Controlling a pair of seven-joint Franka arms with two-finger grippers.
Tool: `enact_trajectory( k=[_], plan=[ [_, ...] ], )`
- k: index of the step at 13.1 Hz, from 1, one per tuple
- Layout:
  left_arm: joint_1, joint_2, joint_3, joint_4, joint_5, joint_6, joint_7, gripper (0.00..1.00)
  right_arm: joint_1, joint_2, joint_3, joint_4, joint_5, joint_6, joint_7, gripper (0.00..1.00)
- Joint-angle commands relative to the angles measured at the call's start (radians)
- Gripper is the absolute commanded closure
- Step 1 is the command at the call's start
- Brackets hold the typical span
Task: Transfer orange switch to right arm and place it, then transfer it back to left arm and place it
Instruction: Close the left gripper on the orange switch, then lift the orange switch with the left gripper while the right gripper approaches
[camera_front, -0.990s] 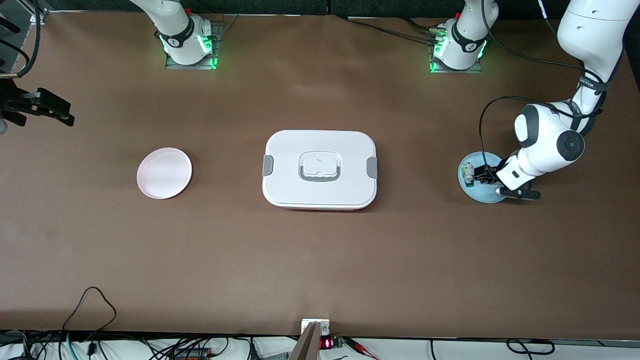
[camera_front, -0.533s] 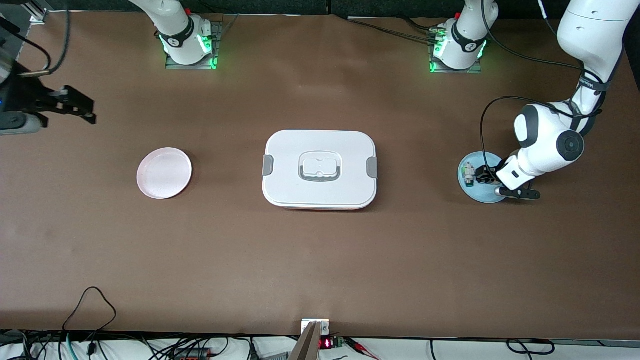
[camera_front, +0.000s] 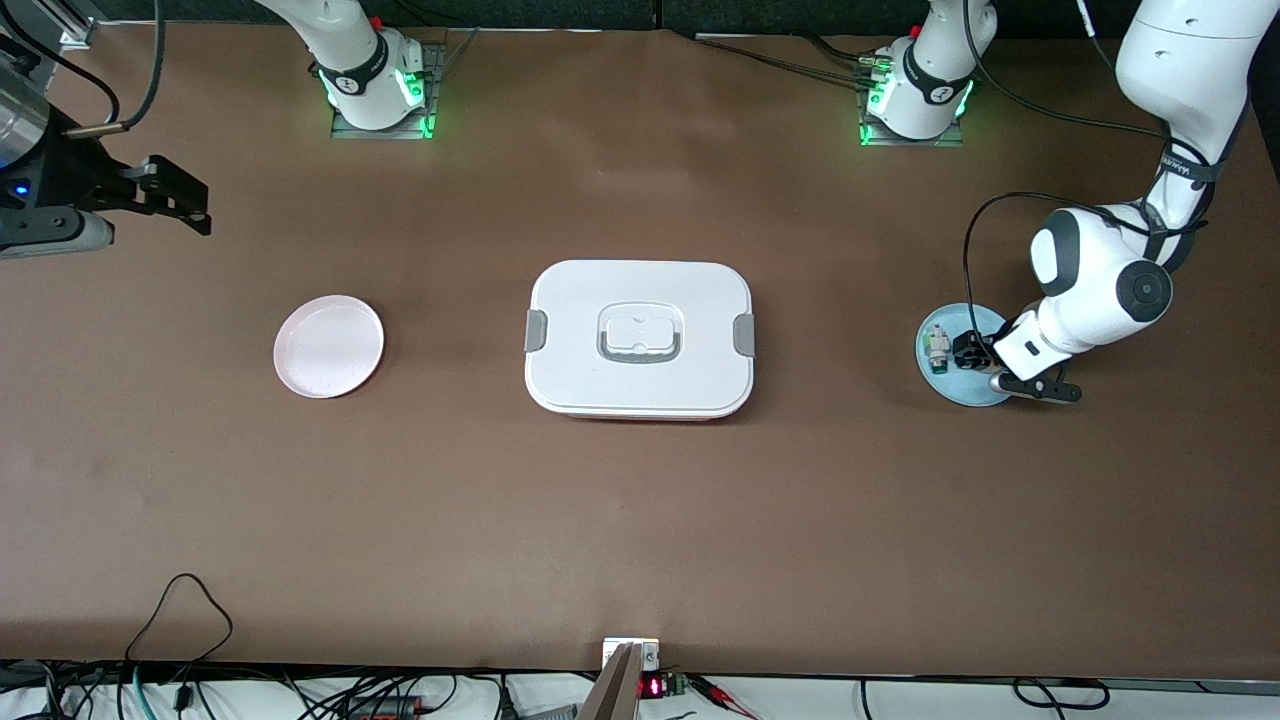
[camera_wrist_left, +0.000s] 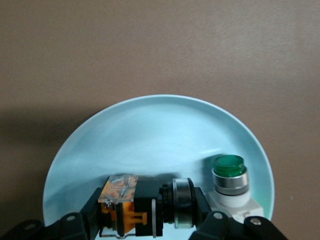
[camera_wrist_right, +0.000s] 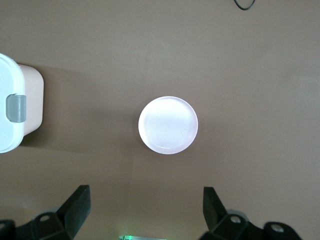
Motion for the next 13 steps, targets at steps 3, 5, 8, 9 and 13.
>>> enact_trajectory(
  k=[3,5,8,9,13],
  plan=[
    [0.005,-0.131,-0.064,0.088,-0.018,-0.311,0.020,0.81,-0.042,0.042,-0.004,0.012,0.009,0.058,0.010,0.00],
    [0.005,-0.183,-0.115,0.134,-0.037,-0.484,0.013,0.85,-0.035,0.075,-0.002,0.012,0.010,0.129,0.010,0.00],
    [0.005,-0.234,-0.201,0.248,-0.129,-0.755,-0.098,0.95,-0.033,0.077,0.003,0.012,0.026,0.129,0.010,0.00],
    [0.005,-0.239,-0.230,0.301,-0.162,-0.854,-0.179,0.95,-0.034,0.074,0.003,0.012,0.058,0.120,0.008,0.00],
    [0.005,-0.240,-0.365,0.553,-0.251,-1.167,-0.498,0.95,-0.034,0.074,0.000,0.014,0.069,0.114,0.001,0.00]
  ],
)
